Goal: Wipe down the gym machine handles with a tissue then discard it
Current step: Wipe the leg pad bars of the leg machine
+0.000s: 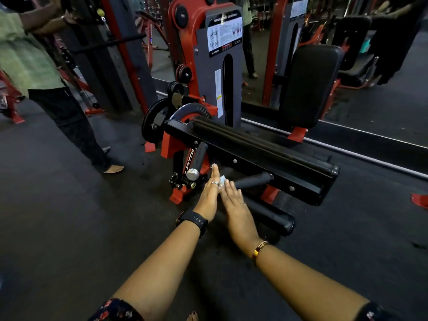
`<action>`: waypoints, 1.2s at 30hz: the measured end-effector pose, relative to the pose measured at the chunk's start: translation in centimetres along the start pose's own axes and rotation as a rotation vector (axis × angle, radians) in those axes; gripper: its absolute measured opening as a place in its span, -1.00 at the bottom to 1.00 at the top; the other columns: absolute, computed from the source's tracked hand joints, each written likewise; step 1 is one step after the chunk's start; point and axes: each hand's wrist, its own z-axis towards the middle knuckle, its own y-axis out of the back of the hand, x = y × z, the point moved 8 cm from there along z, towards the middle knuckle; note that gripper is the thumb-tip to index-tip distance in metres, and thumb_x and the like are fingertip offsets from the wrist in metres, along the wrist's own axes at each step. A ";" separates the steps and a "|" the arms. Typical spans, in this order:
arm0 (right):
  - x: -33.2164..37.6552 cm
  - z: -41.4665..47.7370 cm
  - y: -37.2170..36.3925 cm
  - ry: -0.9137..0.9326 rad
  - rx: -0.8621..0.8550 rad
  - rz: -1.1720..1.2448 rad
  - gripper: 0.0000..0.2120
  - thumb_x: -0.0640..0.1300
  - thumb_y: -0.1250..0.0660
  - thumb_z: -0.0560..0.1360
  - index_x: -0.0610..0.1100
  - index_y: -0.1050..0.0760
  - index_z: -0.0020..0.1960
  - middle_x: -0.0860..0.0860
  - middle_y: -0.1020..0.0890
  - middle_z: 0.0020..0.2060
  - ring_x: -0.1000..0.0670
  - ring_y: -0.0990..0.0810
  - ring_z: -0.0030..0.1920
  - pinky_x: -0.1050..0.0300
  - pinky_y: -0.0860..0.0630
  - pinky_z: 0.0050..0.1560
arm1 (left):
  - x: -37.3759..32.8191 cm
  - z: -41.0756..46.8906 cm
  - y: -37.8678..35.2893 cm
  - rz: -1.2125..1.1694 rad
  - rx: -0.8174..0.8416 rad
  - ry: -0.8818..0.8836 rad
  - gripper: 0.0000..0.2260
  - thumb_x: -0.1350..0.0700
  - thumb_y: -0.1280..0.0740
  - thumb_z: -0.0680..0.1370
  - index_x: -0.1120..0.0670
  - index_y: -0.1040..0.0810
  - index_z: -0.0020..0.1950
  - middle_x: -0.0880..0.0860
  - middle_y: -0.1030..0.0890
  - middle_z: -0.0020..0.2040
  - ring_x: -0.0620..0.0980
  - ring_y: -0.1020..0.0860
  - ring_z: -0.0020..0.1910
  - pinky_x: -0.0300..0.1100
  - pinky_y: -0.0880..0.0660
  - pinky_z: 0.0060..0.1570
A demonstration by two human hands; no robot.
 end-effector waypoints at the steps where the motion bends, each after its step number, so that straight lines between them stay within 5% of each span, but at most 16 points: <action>1: -0.8 0.0 0.3 0.040 0.009 -0.053 -0.37 -0.43 -0.05 0.51 -0.16 -0.06 0.55 -0.07 -0.07 0.54 -0.01 0.04 0.54 0.12 0.16 0.53 | -0.1 0.0 0.0 -0.010 0.003 0.000 -0.47 -0.26 0.07 0.53 -0.27 0.12 0.49 -0.17 0.00 0.52 -0.27 -0.01 0.45 -0.24 -0.02 0.43; 3: -3.5 -0.2 1.5 0.052 0.015 -0.158 -0.36 -0.41 0.04 0.43 -0.20 -0.16 0.52 -0.13 -0.21 0.50 -0.12 -0.13 0.52 -0.01 0.01 0.52 | 0.1 0.3 0.2 -0.038 -0.016 0.022 -0.47 -0.21 0.03 0.52 -0.28 0.08 0.49 -0.12 0.01 0.54 -0.24 0.02 0.46 -0.20 0.00 0.46; 6: -8.2 0.3 4.4 -0.127 -0.061 -0.212 -0.36 -0.48 -0.01 0.42 -0.23 -0.23 0.49 -0.18 -0.33 0.44 -0.23 -0.21 0.47 -0.17 -0.13 0.46 | 0.8 0.8 0.5 -0.194 -0.059 0.122 -0.39 -0.18 -0.07 0.52 -0.12 -0.05 0.56 0.23 -0.02 0.57 0.11 0.05 0.55 0.03 0.08 0.54; 10: -9.9 3.0 5.4 -0.239 -0.057 -0.242 -0.48 -0.47 -0.21 0.46 -0.20 -0.42 0.38 -0.16 -0.51 0.31 -0.18 -0.31 0.44 -0.16 0.00 0.49 | 0.7 1.0 1.9 -0.330 -0.171 0.128 -0.59 0.24 0.10 0.67 0.26 -0.22 0.50 0.19 -0.28 0.50 0.11 -0.21 0.51 -0.22 -0.14 0.39; 16: -6.9 7.0 4.3 -0.282 0.123 -0.273 -0.68 -0.21 -0.13 0.56 -0.12 -0.53 0.24 -0.12 -0.64 0.08 -0.12 -0.57 0.14 -0.03 0.11 0.49 | 1.2 0.9 2.2 -0.780 -0.205 0.161 -0.48 0.01 0.17 0.64 0.19 -0.15 0.55 0.13 -0.25 0.53 0.04 -0.23 0.51 -0.17 -0.16 0.41; 23: 2.0 6.4 1.4 -0.105 0.184 0.119 -0.66 -0.26 -0.13 0.60 -0.14 -0.43 0.35 -0.09 -0.57 0.21 -0.05 -0.48 0.26 0.03 0.02 0.51 | 1.7 0.5 3.0 -0.937 -0.272 0.181 -0.37 -0.19 0.14 0.62 0.19 -0.23 0.52 0.18 -0.32 0.48 0.10 -0.23 0.50 -0.11 -0.20 0.41; 27: 2.5 4.4 0.9 0.190 0.152 -0.100 -0.60 -0.29 -0.33 0.43 -0.21 -0.49 0.27 -0.11 -0.57 0.17 -0.08 -0.50 0.23 -0.02 -0.11 0.48 | 1.8 0.5 3.0 -0.919 -0.255 0.220 -0.26 -0.32 0.17 0.58 0.19 -0.22 0.53 0.17 -0.30 0.50 0.10 -0.18 0.52 0.01 -0.09 0.48; 32: 2.6 7.1 -0.3 0.159 0.403 -0.255 -0.77 -0.11 -0.18 0.52 -0.16 -0.50 0.10 -0.07 -0.58 0.02 -0.10 -0.52 0.08 -0.06 -0.31 0.37 | 2.5 0.4 2.8 -0.936 -0.227 0.284 -0.20 -0.39 0.21 0.55 0.17 -0.21 0.53 0.17 -0.28 0.51 0.14 -0.20 0.51 0.10 -0.09 0.50; 36: 3.2 5.9 0.2 0.355 0.319 -0.365 -0.76 -0.21 -0.29 0.49 -0.22 -0.55 0.14 -0.12 -0.60 0.07 -0.12 -0.56 0.11 -0.06 -0.32 0.40 | 3.0 0.2 2.6 -0.974 -0.231 0.309 -0.17 -0.40 0.21 0.54 0.19 -0.21 0.53 0.21 -0.29 0.50 0.11 -0.23 0.49 0.04 -0.06 0.51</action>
